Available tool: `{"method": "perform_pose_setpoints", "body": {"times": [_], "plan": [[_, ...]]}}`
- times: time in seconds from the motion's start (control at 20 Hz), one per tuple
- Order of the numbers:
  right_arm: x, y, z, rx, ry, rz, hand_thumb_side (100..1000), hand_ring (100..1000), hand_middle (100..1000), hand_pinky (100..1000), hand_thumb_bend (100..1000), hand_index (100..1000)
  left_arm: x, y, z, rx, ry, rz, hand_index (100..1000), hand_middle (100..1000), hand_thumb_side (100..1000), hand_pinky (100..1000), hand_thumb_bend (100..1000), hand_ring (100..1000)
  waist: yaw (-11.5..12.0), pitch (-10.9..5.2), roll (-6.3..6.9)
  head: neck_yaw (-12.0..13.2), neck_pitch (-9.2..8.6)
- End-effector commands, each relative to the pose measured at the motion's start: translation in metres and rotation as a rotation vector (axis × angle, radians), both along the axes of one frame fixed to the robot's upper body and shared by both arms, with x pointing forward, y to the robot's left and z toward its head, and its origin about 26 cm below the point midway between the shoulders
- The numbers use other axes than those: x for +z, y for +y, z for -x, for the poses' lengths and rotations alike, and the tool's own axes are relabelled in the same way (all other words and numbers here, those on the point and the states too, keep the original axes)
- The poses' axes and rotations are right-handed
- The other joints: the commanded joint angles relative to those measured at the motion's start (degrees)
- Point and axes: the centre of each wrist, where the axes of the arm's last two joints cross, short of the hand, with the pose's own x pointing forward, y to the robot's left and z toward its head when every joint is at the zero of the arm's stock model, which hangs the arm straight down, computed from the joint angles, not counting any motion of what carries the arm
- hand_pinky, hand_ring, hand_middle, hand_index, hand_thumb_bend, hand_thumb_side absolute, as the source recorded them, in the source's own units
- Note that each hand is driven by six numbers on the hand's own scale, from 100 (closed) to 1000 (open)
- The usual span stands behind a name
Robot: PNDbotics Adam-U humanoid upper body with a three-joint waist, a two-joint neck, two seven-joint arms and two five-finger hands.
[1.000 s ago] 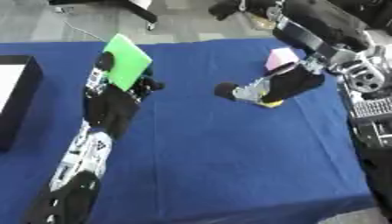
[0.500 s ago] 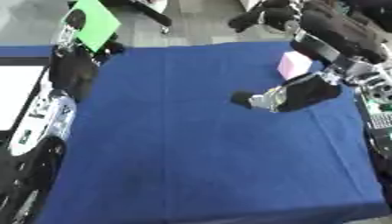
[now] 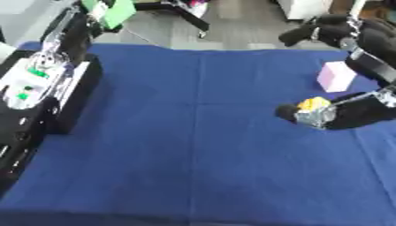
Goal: Pick up the objects with one hand, pass them to the other hand, and then place them into the box on the other side of the table.
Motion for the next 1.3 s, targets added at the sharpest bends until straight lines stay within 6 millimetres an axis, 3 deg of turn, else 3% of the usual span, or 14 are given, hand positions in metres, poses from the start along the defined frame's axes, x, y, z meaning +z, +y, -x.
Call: {"method": "perform_pose_setpoints", "body": {"times": [0.05,0.45,0.7,0.8,0.85,0.9,1.3], "plan": [[0.006,-0.001,0.004,0.013,-0.025,0.014,461,788,709,777,537,849,0.016,0.025,0.000,0.117,0.037,-0.152,649,531,340,723,100,592,-0.18,-1.12,0.46,2.68,-0.16],[0.006,0.003,0.005,0.039,-0.019,0.026,460,788,701,777,536,848,0.028,0.088,0.011,0.453,0.162,-0.441,673,506,223,689,198,561,-1.73,-1.31,0.67,7.01,-0.16],[0.005,0.004,0.005,0.046,-0.016,0.030,460,788,700,777,537,848,0.026,0.113,0.014,0.640,0.218,-0.550,682,482,178,672,268,538,-2.20,-1.39,0.82,8.34,-0.16],[0.005,0.004,0.005,0.048,-0.014,0.032,460,788,700,777,537,848,0.020,0.120,0.014,0.703,0.245,-0.592,690,460,169,668,295,514,-2.31,-1.41,0.91,8.57,-0.16],[0.005,0.004,0.005,0.048,-0.014,0.032,460,788,700,777,542,848,0.017,0.122,0.014,0.729,0.255,-0.615,699,451,116,667,343,504,-2.35,-1.42,0.94,8.64,-0.16],[0.005,0.004,0.005,0.049,-0.014,0.032,460,788,700,777,537,848,0.011,0.124,0.014,0.756,0.272,-0.641,704,447,164,666,329,499,-2.42,-1.42,0.98,8.72,-0.16],[0.004,0.005,0.006,0.057,-0.012,0.038,460,788,699,777,534,848,-0.039,0.137,0.016,0.856,0.446,-0.820,751,464,180,664,429,506,-2.81,-1.34,0.97,9.02,-0.16]]}}
